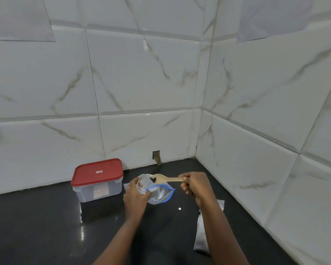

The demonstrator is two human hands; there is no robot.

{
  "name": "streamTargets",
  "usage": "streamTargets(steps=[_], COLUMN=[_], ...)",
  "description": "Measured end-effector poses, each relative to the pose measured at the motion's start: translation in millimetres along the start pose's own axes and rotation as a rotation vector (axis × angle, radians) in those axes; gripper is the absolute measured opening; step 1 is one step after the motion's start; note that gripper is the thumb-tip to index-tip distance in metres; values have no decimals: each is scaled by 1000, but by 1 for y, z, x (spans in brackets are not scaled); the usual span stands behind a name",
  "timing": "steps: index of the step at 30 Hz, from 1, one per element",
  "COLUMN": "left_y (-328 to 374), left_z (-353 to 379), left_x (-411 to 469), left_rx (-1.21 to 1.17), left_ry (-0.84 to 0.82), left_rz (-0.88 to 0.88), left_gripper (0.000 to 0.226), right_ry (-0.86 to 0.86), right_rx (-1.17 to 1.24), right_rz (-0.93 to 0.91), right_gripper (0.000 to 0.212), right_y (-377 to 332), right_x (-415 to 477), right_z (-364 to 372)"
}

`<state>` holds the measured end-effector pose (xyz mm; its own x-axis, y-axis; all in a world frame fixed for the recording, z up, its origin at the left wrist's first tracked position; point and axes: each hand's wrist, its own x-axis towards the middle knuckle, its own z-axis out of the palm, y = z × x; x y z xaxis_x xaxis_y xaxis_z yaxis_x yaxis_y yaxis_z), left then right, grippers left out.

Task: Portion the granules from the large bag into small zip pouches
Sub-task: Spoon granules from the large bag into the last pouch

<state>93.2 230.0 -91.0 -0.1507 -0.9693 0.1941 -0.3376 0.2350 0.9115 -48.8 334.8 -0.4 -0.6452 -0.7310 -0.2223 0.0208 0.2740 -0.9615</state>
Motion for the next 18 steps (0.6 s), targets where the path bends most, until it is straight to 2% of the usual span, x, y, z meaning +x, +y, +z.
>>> streamTargets(steps=[7, 15, 18], left_y=[-5, -5, -4], left_z=[1, -3, -6], left_x=[1, 4, 3], left_rx=[20, 16, 0], left_ry=[6, 15, 15], left_rz=[11, 12, 8], left_gripper=[58, 54, 56], right_ry=[44, -46, -56], right_rx=[-477, -936, -989], right_rz=[-348, -605, -627], right_gripper=[31, 44, 43], right_y=[-10, -11, -8], right_x=[-21, -28, -27], right_z=[39, 53, 54])
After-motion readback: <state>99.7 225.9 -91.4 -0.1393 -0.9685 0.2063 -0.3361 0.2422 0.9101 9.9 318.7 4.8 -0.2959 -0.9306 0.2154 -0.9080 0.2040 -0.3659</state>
